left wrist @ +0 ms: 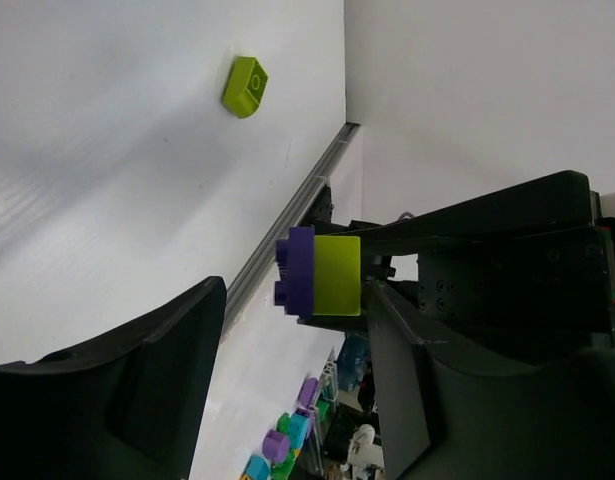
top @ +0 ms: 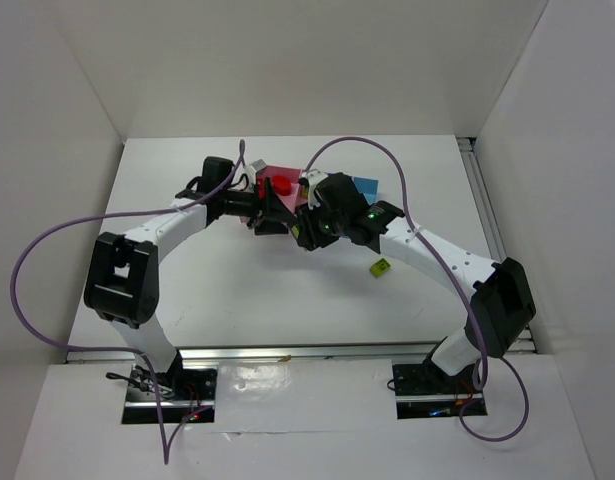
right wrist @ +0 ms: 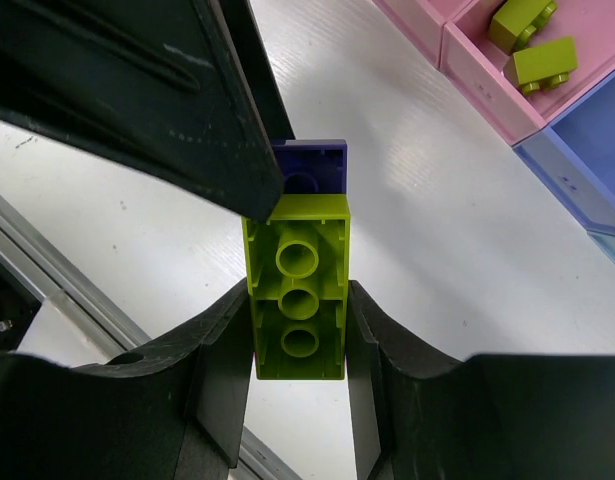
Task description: Sort the legos into containers by color
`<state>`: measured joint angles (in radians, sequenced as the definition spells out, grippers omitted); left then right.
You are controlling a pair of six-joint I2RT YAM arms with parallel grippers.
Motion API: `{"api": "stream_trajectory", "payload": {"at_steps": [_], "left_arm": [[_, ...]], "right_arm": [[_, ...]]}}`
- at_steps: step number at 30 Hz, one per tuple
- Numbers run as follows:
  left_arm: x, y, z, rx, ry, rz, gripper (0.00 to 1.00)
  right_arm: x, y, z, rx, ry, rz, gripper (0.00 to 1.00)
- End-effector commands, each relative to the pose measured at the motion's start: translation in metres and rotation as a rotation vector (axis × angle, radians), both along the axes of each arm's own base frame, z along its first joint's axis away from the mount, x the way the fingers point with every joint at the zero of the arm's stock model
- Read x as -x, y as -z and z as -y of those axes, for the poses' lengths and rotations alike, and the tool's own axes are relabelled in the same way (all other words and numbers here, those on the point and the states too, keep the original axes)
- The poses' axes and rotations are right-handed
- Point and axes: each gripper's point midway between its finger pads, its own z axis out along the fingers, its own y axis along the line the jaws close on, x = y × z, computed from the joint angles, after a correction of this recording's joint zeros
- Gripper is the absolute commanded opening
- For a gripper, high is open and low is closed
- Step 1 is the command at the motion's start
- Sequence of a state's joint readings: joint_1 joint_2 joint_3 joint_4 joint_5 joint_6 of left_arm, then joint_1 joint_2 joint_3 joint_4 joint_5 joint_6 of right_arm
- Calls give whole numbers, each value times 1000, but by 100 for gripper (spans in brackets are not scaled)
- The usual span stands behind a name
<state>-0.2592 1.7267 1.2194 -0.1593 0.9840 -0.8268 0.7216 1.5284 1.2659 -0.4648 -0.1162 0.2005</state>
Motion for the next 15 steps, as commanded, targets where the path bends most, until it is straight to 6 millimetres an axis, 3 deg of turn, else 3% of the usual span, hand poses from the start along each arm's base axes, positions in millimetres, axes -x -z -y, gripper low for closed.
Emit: {"api": "stream_trajectory", "payload": {"at_steps": [1,6,15], "left_arm": [[-7,-10,-4,39,-17,51,69],[-10,-7,-11,36,-36,43,64],[-5,0,-2,60,-1,4,57]], "right_arm": [[-6,-18,0,-26,6,48,23],[-6,-18,0,-26,6,48,23],[-6,-14,0,-20,6,41,23]]}}
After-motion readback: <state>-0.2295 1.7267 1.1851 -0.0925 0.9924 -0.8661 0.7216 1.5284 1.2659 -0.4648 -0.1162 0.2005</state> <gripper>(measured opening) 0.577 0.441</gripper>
